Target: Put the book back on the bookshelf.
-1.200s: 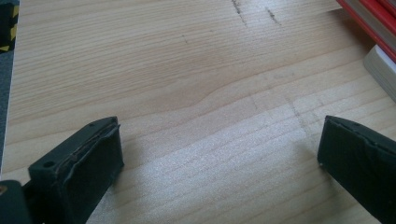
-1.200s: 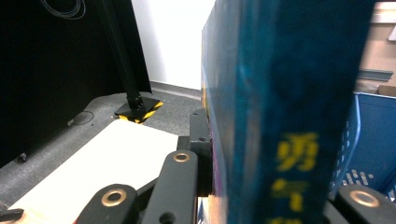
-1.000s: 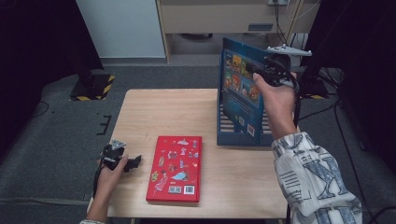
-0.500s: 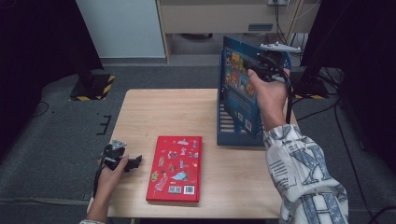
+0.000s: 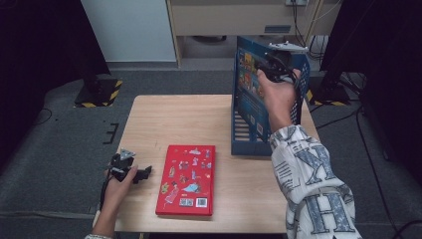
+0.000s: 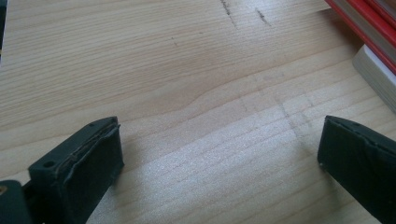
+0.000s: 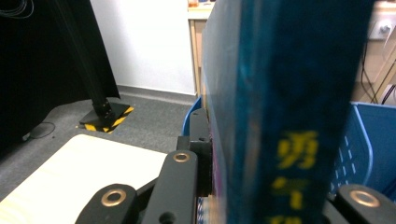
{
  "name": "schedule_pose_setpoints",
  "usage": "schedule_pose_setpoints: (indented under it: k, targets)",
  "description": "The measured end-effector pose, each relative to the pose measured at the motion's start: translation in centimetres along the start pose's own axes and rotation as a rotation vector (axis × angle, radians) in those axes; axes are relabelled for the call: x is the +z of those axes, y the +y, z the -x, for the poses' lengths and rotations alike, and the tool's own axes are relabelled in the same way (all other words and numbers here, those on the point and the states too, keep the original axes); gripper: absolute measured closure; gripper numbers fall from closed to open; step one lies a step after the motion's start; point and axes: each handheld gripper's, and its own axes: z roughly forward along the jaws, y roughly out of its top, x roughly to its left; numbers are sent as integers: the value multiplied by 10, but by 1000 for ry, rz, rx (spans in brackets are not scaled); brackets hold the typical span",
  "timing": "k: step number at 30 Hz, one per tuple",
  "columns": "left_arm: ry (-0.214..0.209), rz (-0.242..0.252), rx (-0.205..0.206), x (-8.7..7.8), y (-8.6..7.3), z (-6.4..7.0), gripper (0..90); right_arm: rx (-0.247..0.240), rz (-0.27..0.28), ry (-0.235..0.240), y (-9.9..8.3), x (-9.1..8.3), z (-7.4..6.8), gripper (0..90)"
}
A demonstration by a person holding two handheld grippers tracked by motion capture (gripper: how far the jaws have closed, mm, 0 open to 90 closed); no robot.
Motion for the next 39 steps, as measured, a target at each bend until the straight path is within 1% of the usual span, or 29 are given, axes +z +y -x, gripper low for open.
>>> schedule_pose_setpoints:
  k: [2,4,7,9,15,20,26,31,39]
  targets:
    - [0,0,0,0,0,0,0,-5,9,-2,0,1,0,824]
    - [-1,0,1,0,0,0,0,6,27,-14,-1,3,0,824]
    - [-1,0,2,0,0,0,0,17,33,-13,-1,4,0,824]
    - [-3,0,4,0,0,0,0,23,54,-12,-4,5,-2,824]
    - [-3,0,5,1,1,1,0,26,71,-19,-10,8,-4,824]
    - [-4,3,5,1,1,1,0,44,85,-25,-15,10,-3,824]
    - [-6,4,6,1,1,1,0,51,111,-33,-22,13,-4,824]
    - [-7,6,7,2,1,1,0,32,140,-37,-28,14,-6,825]
    - [-8,6,8,2,1,1,0,40,167,-40,-36,16,-4,824]
